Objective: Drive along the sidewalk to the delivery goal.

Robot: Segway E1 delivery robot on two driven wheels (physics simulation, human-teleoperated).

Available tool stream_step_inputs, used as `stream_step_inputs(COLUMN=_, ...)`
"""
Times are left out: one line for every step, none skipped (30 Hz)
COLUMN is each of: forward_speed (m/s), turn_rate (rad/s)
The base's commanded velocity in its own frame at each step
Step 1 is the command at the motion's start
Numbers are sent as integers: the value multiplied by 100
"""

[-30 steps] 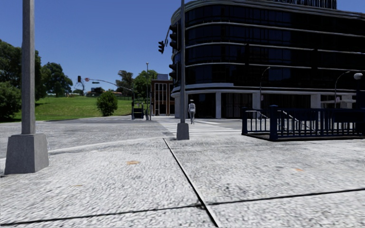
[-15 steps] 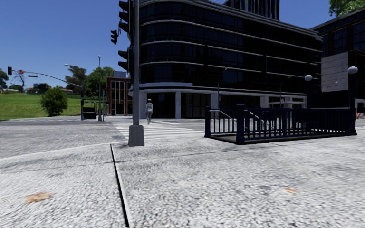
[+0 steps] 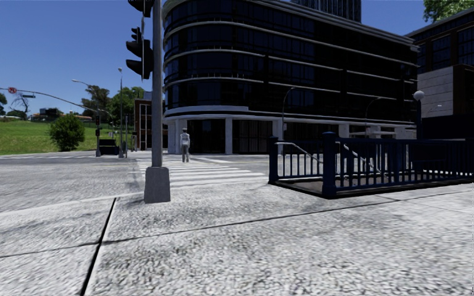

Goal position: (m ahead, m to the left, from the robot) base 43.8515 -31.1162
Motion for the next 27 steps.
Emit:
stream_step_inputs(forward_speed=200, turn_rate=0)
stream_step_inputs(forward_speed=200, turn_rate=0)
stream_step_inputs(forward_speed=200, turn_rate=0)
stream_step_inputs(forward_speed=200, turn_rate=0)
stream_step_inputs(forward_speed=200, turn_rate=0)
stream_step_inputs(forward_speed=200, turn_rate=0)
stream_step_inputs(forward_speed=200, turn_rate=0)
stream_step_inputs(forward_speed=200, turn_rate=0)
stream_step_inputs(forward_speed=200, turn_rate=0)
stream_step_inputs(forward_speed=200, turn_rate=0)
stream_step_inputs(forward_speed=200, turn_rate=0)
stream_step_inputs(forward_speed=200, turn_rate=0)
stream_step_inputs(forward_speed=200, turn_rate=0)
stream_step_inputs(forward_speed=200, turn_rate=0)
stream_step_inputs(forward_speed=200, turn_rate=0)
stream_step_inputs(forward_speed=200, turn_rate=0)
stream_step_inputs(forward_speed=200, turn_rate=0)
stream_step_inputs(forward_speed=200, turn_rate=0)
stream_step_inputs(forward_speed=200, turn_rate=0)
stream_step_inputs(forward_speed=200, turn_rate=0)
stream_step_inputs(forward_speed=200, turn_rate=0)
stream_step_inputs(forward_speed=200, turn_rate=0)
stream_step_inputs(forward_speed=200, turn_rate=0)
stream_step_inputs(forward_speed=200, turn_rate=2)
stream_step_inputs(forward_speed=200, turn_rate=2)
stream_step_inputs(forward_speed=200, turn_rate=6)
stream_step_inputs(forward_speed=200, turn_rate=9)
